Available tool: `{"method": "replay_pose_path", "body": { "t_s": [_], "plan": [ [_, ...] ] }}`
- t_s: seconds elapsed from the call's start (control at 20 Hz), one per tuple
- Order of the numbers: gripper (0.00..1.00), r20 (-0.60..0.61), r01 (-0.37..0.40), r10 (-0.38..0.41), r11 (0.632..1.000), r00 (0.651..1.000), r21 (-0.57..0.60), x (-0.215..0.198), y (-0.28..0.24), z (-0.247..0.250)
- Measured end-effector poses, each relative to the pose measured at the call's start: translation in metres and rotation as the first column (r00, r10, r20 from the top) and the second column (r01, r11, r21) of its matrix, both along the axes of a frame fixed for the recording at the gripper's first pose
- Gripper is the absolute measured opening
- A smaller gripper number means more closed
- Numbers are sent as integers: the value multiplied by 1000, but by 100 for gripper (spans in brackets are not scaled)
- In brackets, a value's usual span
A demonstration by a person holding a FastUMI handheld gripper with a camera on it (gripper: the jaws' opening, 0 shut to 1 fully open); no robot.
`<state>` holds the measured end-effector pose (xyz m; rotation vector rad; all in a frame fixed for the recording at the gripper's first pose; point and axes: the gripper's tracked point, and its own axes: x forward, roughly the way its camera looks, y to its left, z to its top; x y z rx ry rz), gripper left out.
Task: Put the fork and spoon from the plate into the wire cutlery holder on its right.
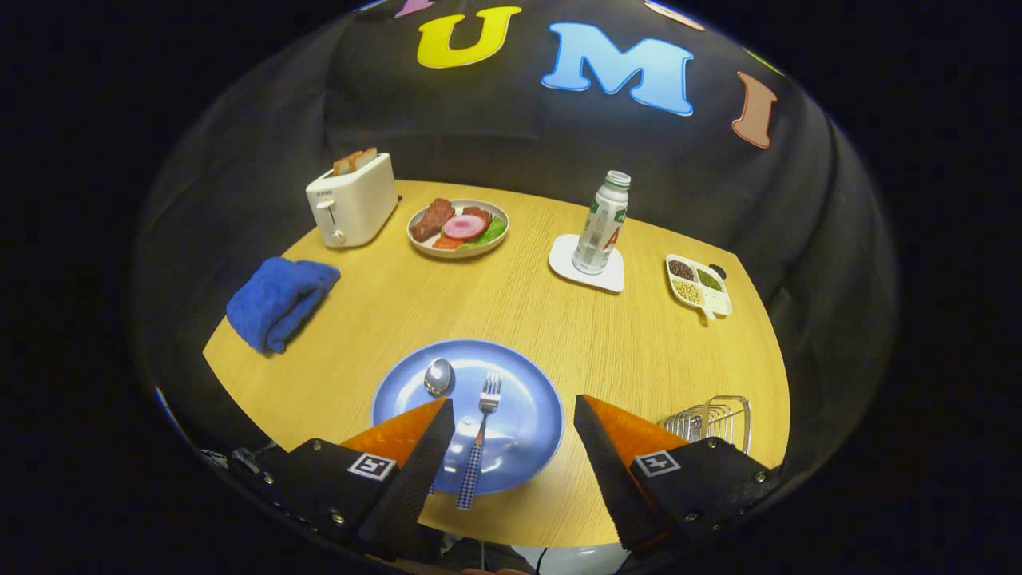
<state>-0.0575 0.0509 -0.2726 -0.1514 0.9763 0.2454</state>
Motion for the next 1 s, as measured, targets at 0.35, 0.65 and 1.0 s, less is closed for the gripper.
{"method": "replay_pose_path", "body": {
  "t_s": [0.35,0.65,1.0],
  "plan": [
    [93,-128,-57,52,998,990,-38,-20,3,-40],
    [85,-209,-97,82,993,974,-66,-31,4,-61],
    [47,-333,-123,85,988,939,-93,-39,13,-78]
  ]
}}
